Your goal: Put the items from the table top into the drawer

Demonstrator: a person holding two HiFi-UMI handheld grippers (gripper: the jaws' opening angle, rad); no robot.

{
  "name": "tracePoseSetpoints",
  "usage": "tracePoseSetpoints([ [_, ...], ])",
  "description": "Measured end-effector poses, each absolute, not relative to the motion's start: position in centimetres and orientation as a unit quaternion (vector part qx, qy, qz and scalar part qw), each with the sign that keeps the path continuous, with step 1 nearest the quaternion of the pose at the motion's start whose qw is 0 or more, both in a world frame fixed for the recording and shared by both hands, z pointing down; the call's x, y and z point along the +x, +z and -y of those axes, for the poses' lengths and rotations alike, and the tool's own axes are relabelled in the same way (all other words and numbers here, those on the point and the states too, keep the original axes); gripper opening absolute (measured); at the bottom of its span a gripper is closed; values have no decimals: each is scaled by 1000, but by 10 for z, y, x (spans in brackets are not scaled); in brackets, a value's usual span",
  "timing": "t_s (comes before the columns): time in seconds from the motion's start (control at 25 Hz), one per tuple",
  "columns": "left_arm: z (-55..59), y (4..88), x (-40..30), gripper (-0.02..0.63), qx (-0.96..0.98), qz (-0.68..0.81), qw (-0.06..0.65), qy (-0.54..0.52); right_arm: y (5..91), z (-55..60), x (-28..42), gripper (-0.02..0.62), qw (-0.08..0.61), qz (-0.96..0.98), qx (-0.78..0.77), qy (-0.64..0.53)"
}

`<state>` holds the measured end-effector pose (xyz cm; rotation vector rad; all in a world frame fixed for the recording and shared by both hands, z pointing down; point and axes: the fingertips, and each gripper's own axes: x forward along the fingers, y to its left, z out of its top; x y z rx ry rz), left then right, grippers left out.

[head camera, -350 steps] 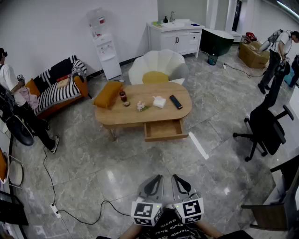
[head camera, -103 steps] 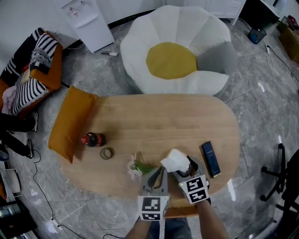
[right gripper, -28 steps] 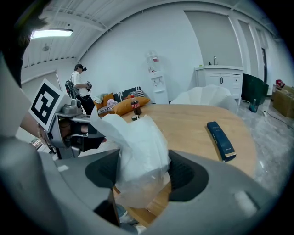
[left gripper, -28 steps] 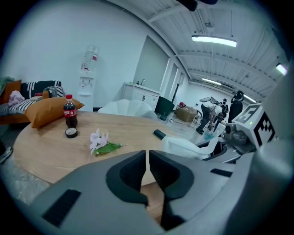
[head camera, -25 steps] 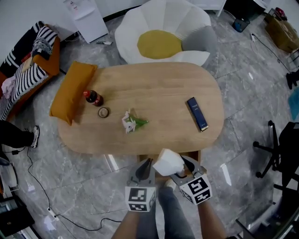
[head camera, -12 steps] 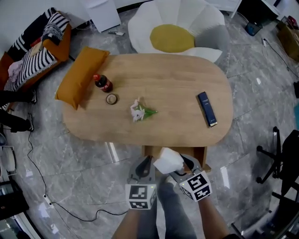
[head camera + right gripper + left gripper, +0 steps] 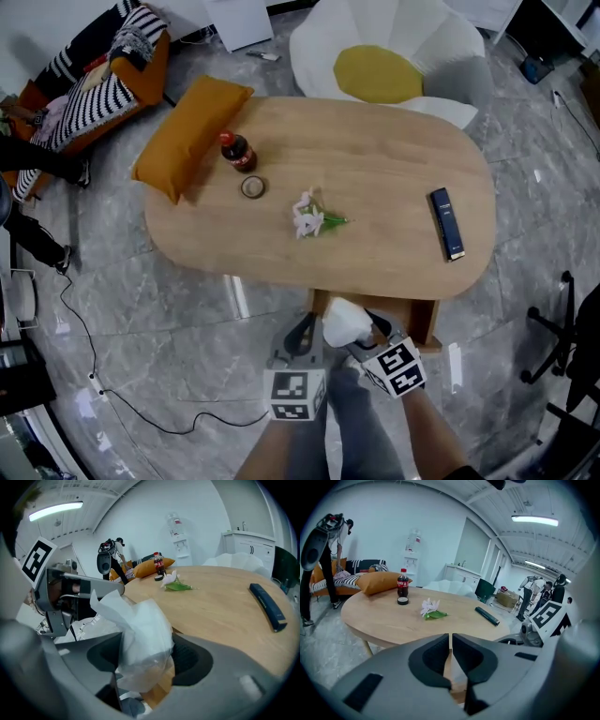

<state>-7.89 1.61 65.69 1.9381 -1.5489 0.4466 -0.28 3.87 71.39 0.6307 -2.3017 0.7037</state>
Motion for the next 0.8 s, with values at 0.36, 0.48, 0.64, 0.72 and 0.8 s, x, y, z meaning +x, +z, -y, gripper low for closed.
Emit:
tracePoseSetpoints([
  [0.36, -7, 678, -95, 28, 721, 597, 309, 168, 753, -36, -16, 287, 342, 872, 223, 270],
  [0.48, -3, 685, -99, 28, 722, 597, 307, 170, 765, -37, -23, 287, 344, 872, 218, 273],
  [0.64, 0, 692, -100, 28, 722, 596, 306, 168, 777, -36, -27, 287, 343, 871, 218, 277],
  [0.72, 1, 696, -100, 28, 723, 596, 307, 169, 782, -36, -28, 287, 345, 870, 216, 279],
  [0.8, 1, 700, -98, 28, 723, 594, 308, 169, 788, -37, -26, 287, 351, 869, 211, 278],
])
